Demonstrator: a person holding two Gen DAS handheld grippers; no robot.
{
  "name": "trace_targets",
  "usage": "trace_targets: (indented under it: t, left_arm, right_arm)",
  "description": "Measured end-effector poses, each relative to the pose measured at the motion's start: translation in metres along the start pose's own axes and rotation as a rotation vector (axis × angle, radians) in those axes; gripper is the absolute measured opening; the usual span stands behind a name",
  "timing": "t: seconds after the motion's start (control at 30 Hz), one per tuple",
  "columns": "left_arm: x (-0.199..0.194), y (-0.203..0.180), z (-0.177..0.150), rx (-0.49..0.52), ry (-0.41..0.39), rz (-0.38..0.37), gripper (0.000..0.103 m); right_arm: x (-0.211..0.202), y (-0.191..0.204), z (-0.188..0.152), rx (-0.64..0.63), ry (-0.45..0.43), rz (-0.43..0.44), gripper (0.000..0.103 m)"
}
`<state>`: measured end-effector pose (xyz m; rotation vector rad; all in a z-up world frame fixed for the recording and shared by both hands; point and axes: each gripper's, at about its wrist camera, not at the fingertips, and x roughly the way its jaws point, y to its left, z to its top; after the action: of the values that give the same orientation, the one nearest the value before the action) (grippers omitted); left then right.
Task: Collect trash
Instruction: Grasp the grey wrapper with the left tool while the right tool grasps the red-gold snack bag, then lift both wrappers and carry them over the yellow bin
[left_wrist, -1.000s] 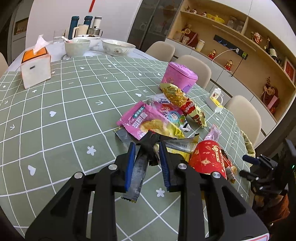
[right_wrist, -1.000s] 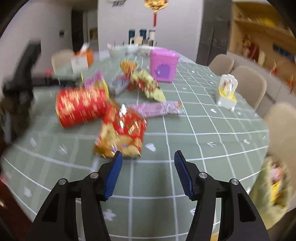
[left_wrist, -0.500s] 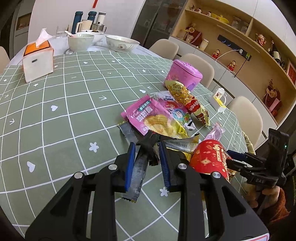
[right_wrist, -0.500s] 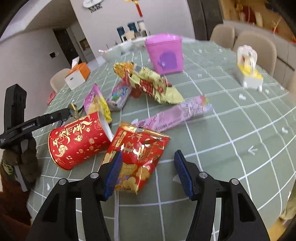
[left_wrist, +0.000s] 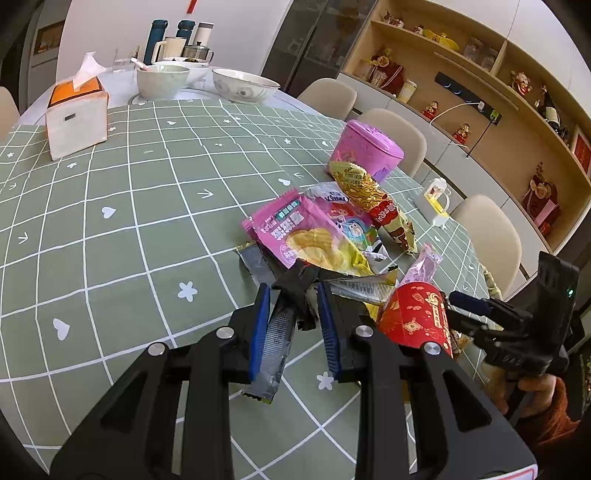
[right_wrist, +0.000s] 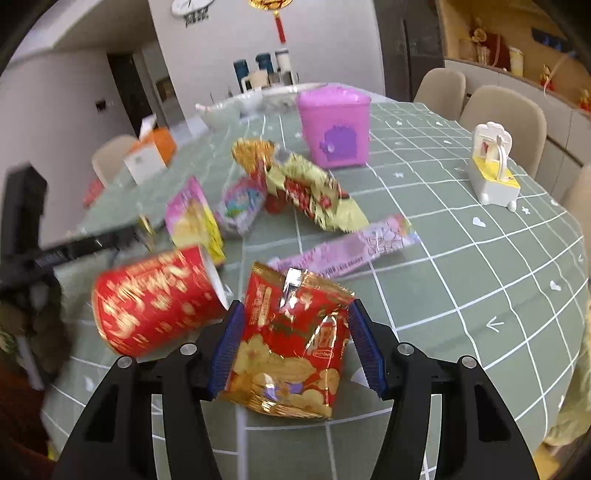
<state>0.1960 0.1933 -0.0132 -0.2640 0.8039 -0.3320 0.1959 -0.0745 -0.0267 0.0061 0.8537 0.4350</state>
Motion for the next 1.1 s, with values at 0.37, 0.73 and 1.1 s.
trace_targets:
  t: [0.37,0.73,1.1]
  left_arm:
    - [-0.003,0.001,0.001,0.002,-0.021,0.003,0.024]
    - [-0.029,-0.038,0.010,0.118,-0.135,0.117,0.024]
    - [-0.046,-0.143,0.027,0.244,-0.245,0.092,0.024]
  right_arm:
    - [-0.004,-0.008,-0.012,-0.026,0.012,0.018,0.036]
    - [-0.060,-0.024,-0.017,-0.057,-0.123,0.052,0.024]
    - [-0.129,-0.080,-0.026,-0.011,-0.284,-0.007,0.024]
